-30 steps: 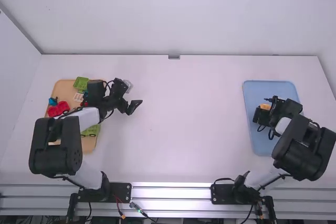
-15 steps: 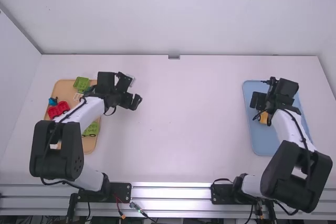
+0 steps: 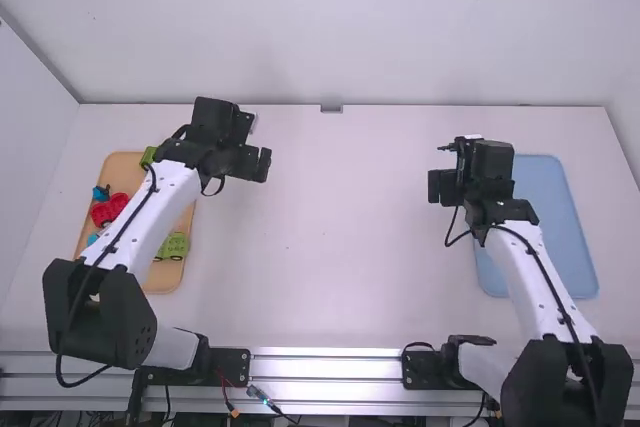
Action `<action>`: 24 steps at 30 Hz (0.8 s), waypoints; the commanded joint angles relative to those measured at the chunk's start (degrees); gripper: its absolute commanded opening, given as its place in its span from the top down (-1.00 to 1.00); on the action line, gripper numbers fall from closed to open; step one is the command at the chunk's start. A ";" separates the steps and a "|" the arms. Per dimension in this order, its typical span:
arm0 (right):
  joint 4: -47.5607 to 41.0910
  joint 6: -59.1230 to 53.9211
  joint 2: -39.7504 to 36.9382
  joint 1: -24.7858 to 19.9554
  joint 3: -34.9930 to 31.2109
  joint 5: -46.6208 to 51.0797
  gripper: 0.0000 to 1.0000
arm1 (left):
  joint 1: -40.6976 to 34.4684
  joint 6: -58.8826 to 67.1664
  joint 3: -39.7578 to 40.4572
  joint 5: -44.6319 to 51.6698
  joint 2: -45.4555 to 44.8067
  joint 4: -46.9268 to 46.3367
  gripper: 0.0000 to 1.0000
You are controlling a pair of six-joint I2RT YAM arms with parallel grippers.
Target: Assemble lego blocks to make yellow taxi
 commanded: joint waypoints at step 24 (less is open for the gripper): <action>15.59 7.49 -25.25 0.01 -24.18 -0.30 -0.09 | 6.79 -2.50 -22.48 -3.95 -24.01 22.16 -0.16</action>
